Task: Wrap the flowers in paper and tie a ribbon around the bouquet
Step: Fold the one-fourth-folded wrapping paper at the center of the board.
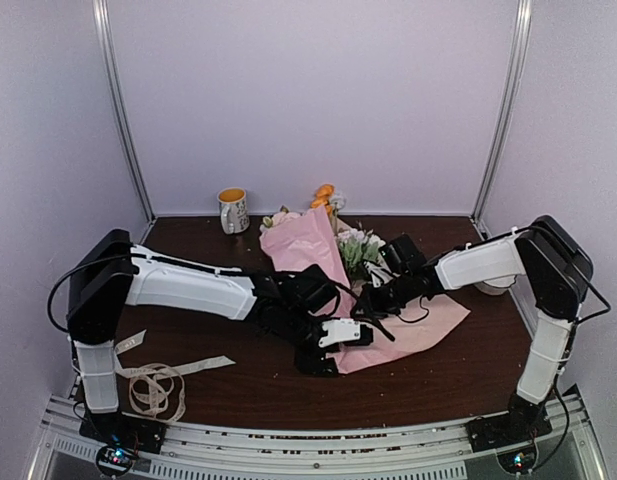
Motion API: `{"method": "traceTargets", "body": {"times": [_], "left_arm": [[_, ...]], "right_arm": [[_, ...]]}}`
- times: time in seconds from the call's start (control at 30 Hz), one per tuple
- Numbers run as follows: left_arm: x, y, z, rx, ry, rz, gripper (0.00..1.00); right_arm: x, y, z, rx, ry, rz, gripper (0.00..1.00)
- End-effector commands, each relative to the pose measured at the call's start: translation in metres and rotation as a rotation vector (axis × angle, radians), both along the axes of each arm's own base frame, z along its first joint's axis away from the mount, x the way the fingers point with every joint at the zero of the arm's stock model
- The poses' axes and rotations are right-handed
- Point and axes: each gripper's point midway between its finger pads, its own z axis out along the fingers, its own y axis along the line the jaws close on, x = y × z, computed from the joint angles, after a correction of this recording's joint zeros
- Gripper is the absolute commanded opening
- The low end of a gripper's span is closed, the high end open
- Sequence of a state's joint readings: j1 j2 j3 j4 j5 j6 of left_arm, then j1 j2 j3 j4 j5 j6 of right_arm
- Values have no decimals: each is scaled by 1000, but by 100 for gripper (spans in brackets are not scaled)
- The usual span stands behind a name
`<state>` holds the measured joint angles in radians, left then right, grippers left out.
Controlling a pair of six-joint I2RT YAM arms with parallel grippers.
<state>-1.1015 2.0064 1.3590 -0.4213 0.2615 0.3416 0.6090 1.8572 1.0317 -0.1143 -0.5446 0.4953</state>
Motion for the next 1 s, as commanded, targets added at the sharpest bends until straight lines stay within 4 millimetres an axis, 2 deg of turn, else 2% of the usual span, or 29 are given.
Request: {"method": "traceTargets", "body": {"times": [0.0,0.1,0.2,0.33,0.43,0.5,0.7,0.83,0.97], "left_arm": [[-7,-14,72,-203,24,-20,59],[21,-5,78,-225,53,108,54],[62,14,55,-146,26,261,47],[86,11,28,-30,-20,301,43],[88,4,14,5,-17,307,42],[80,3,5,26,-8,287,42],[62,15,-21,95,47,266,43],[57,16,-27,90,75,273,43],[56,15,-27,78,89,281,43]], "right_arm": [[11,-2,6,-6,-30,-5,0],[9,-2,9,3,-30,-7,0],[8,-2,13,11,-37,-12,0],[9,1,18,33,-37,-12,0],[8,2,18,41,-29,-15,0],[7,2,20,44,-30,-18,2],[-1,-11,33,31,-18,-36,23],[-24,-27,39,40,32,-67,27],[-54,-38,48,78,60,-96,24]]}}
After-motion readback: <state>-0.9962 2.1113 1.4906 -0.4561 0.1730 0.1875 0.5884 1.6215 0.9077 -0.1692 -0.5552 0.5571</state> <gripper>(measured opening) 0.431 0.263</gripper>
